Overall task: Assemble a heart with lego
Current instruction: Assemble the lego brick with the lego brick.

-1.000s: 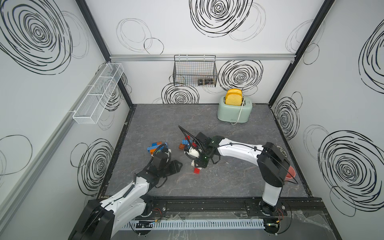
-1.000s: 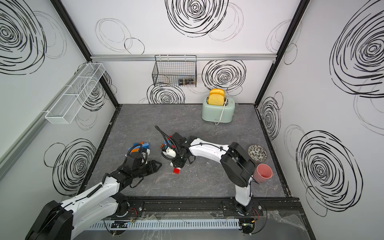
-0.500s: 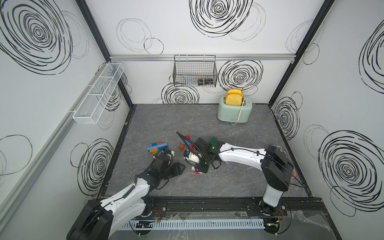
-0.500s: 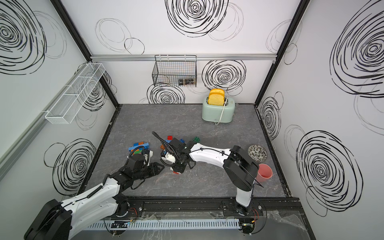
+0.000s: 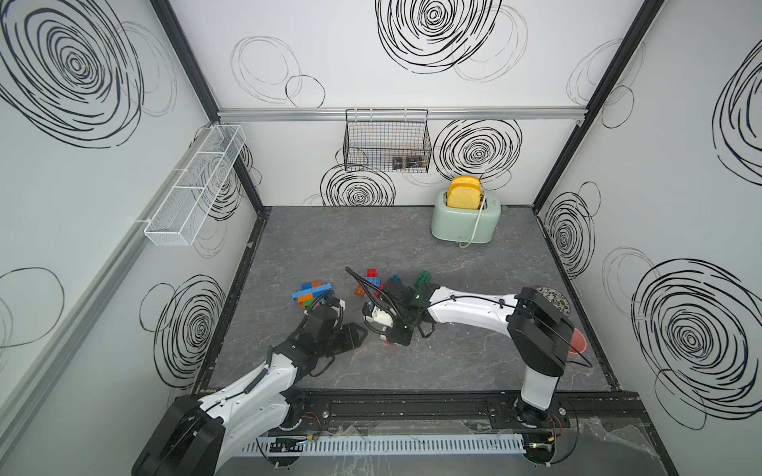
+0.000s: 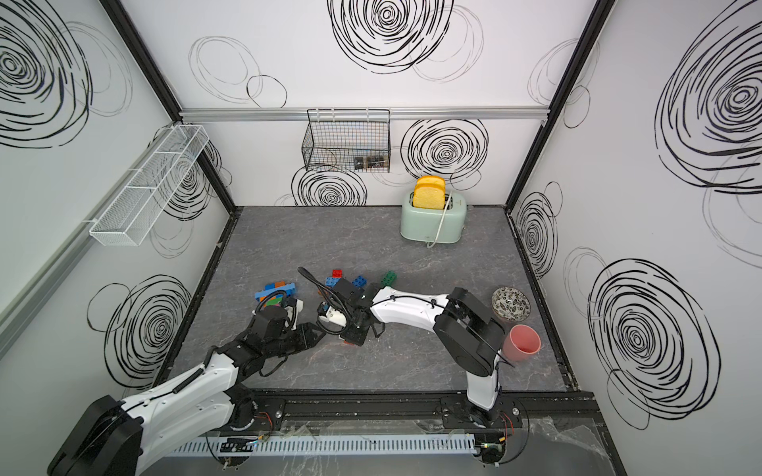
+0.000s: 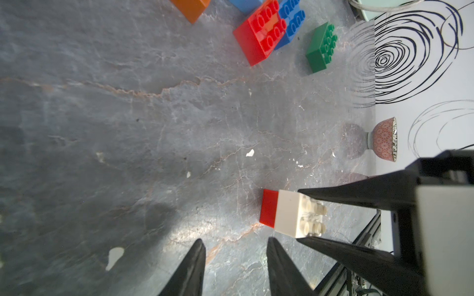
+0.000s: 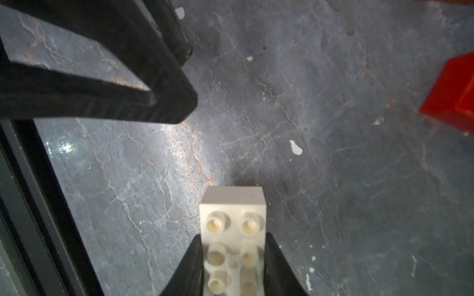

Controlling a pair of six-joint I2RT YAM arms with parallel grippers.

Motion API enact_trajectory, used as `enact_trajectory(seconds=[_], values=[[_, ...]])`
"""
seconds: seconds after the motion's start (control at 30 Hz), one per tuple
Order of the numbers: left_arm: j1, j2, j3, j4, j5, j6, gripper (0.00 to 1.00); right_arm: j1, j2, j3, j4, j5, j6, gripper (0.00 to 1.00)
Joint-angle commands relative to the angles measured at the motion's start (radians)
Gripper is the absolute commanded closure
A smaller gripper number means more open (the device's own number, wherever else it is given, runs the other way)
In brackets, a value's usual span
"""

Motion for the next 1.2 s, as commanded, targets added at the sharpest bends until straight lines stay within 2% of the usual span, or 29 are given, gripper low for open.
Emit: enact_trajectory(seconds=[0.0,0.43,0.67,0.8,0.97,1.17], values=[[0.0,0.006,-0.006,0.039,-0.011,-0.009,0.56,0.016,0.032,-0.017,-0.015,0.002,-0.026,0.72],[0.03,0.003,-0.003,0.026,-0.015,0.004,0.55,0.096,0.057,-0.058,-0.006,0.164,-0.03,0.72],[0.066,0.01,0.005,0.017,-0.005,0.018,0.55,0.095,0.092,-0.058,-0.024,0.144,-0.032,0.72],[0.072,0.006,0.007,0.013,-0.006,0.02,0.55,0.062,0.107,-0.028,-0.072,0.068,-0.05,0.72],[0.079,-0.003,0.007,0.005,-0.011,0.012,0.55,0.021,0.204,0.032,-0.185,-0.013,-0.061,0.73],[0.098,-0.016,0.009,-0.008,-0.006,0.013,0.54,0.032,0.212,0.002,-0.115,0.063,-0.027,0.72]])
